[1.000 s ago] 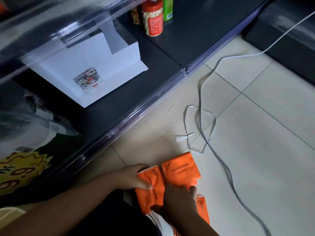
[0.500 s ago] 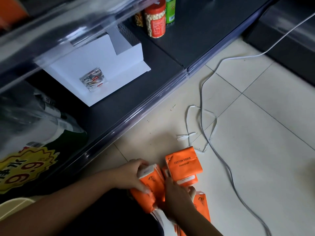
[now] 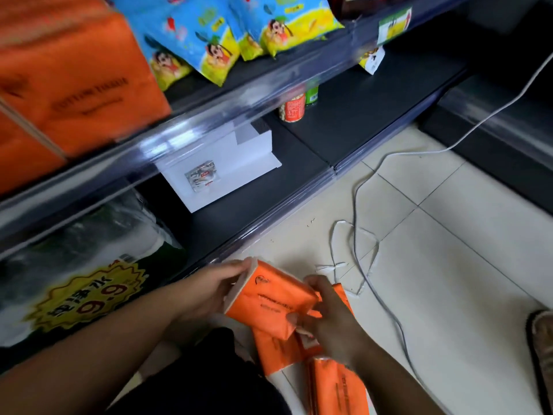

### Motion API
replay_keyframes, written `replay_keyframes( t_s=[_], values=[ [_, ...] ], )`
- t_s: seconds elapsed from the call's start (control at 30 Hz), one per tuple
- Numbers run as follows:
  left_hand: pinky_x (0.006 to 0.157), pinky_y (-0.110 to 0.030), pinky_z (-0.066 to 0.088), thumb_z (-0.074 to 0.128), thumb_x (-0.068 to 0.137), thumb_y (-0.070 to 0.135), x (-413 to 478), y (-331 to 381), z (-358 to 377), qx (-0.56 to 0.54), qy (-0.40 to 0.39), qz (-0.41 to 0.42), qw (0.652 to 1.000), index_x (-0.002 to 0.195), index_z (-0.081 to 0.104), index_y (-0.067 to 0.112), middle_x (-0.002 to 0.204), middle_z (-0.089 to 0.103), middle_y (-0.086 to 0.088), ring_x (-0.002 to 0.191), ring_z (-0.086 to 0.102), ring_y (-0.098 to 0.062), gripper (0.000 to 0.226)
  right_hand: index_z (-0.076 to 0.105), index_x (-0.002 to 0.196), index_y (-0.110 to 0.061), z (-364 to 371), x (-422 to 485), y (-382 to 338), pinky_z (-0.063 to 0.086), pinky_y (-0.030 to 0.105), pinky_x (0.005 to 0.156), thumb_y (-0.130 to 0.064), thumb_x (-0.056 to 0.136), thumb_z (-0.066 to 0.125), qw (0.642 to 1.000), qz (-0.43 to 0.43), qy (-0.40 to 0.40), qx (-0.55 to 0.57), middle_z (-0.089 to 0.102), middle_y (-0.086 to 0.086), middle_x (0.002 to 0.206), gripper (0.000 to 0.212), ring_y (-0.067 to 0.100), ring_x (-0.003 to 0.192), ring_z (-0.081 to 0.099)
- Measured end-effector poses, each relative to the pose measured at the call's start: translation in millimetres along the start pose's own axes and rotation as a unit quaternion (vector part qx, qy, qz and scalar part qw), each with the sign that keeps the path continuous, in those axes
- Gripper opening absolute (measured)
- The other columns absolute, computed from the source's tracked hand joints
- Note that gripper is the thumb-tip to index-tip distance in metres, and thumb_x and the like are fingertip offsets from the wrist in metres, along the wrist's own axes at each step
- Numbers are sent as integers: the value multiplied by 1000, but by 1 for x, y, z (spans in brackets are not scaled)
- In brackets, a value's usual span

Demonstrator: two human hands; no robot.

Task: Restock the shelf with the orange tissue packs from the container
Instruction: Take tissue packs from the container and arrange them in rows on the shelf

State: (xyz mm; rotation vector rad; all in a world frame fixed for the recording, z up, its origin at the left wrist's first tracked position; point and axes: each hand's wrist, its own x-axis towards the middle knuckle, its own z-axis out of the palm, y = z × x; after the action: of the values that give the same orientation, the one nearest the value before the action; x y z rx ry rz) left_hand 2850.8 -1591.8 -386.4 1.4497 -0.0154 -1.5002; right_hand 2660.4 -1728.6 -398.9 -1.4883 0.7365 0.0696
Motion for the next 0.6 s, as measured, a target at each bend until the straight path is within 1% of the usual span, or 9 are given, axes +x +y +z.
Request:
replay_keyframes(
  t_s=[0.1,0.13,0.2,0.27,0.37,0.4,0.47,0.53,0.6],
  values=[
    [108,-57,31,71,75,53,-19,26,7,-5,24,56,998,121,65,8,128,59,-23,112,50,-37,65,52,115,-21,-9,-7,-33,55,38,72,-10,73,73,994,-57,18,90,61,4,94,48,18,88,60],
    [108,-58,33,67,77,51,-26,35,11,-9,27,74,997,121,65,8,127,61,-21,112,53,-36,61,52,117,-20,-11,-9,-42,55,36,72,-8,75,72,991,-80,24,100,63,3,97,48,17,89,61],
    [105,-60,38,57,81,46,-44,51,17,3,33,108,994,124,62,7,124,64,-21,116,57,-37,58,52,122,-19,-13,-12,-65,54,35,73,5,83,68,985,-122,32,117,62,3,103,49,18,93,60],
    [102,-61,42,54,82,46,-66,67,23,22,36,144,989,127,58,5,124,64,-21,117,58,-37,61,52,126,-22,-14,-16,-89,53,37,78,10,84,64,979,-160,35,121,62,4,108,54,19,97,58],
    [93,-50,53,55,79,46,-102,86,27,23,40,193,980,125,57,4,117,69,-15,105,67,-27,62,54,126,-25,-11,-24,-125,51,44,88,12,83,64,971,-201,22,126,64,5,111,57,22,104,58],
    [92,-49,53,56,78,46,-115,92,27,14,41,204,978,127,56,3,118,69,-15,104,67,-27,64,55,126,-25,-8,-28,-137,51,46,89,10,82,64,969,-213,13,127,65,5,113,56,24,106,58],
    [94,-54,51,58,76,48,-138,100,25,12,44,220,974,130,54,5,123,66,-17,113,63,-33,69,55,126,-27,-1,-36,-158,51,48,92,-4,79,71,965,-230,-3,127,66,4,117,55,26,110,58],
    [96,-59,48,60,76,50,-162,106,22,3,59,238,970,130,55,7,125,64,-18,119,58,-38,70,56,126,-31,9,-46,-181,53,49,93,-25,72,81,962,-247,-17,118,67,3,118,60,26,112,60],
    [96,-58,48,60,76,50,-187,109,19,-10,69,265,962,130,56,9,124,65,-17,118,59,-36,69,58,124,-35,22,-55,-201,55,45,90,-43,61,88,960,-255,-33,111,68,2,117,70,23,111,62]
  ],
)
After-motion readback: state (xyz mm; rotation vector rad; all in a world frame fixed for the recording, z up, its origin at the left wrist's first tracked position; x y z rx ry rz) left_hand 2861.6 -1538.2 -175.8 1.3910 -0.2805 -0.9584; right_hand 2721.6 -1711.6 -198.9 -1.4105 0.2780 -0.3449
